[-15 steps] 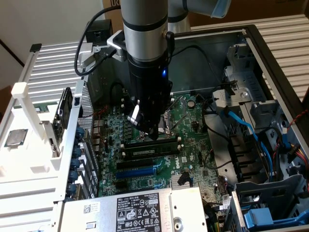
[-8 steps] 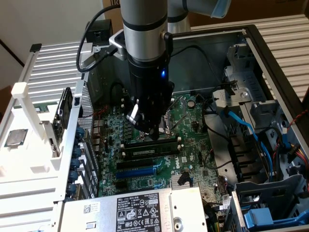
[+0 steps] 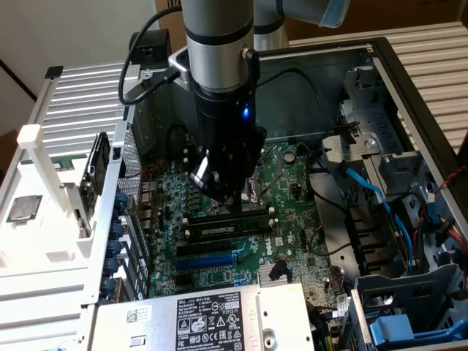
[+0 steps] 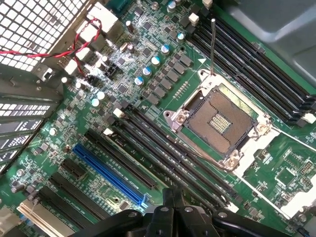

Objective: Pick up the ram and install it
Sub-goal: 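Press down the ram until it locks into place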

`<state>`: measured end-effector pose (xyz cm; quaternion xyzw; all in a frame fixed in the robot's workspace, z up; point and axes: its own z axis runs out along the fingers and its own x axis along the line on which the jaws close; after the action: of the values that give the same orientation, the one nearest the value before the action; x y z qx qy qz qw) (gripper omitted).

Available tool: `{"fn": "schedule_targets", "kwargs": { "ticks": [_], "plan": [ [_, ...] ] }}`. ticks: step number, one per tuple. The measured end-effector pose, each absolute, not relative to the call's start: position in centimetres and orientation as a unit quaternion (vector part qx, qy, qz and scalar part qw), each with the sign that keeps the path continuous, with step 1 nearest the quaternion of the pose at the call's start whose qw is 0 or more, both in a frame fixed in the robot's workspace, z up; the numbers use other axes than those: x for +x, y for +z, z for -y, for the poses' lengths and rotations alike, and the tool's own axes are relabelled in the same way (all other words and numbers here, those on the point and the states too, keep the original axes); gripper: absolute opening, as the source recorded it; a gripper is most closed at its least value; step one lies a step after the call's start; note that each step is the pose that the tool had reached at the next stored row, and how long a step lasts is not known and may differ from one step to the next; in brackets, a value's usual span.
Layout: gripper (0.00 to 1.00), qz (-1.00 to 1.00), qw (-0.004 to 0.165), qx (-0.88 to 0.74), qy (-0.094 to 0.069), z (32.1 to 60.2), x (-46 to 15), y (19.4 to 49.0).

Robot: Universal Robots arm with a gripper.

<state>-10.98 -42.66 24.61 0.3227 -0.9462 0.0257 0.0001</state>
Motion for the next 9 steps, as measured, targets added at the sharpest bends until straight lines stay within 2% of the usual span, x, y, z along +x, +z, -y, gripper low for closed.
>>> {"fn": "schedule_targets", "kwargs": {
  "ticks": [9],
  "plan": [
    [0.10, 0.964, 0.002, 0.266, 0.027, 42.65, -10.98, 24.61]
  ]
}}
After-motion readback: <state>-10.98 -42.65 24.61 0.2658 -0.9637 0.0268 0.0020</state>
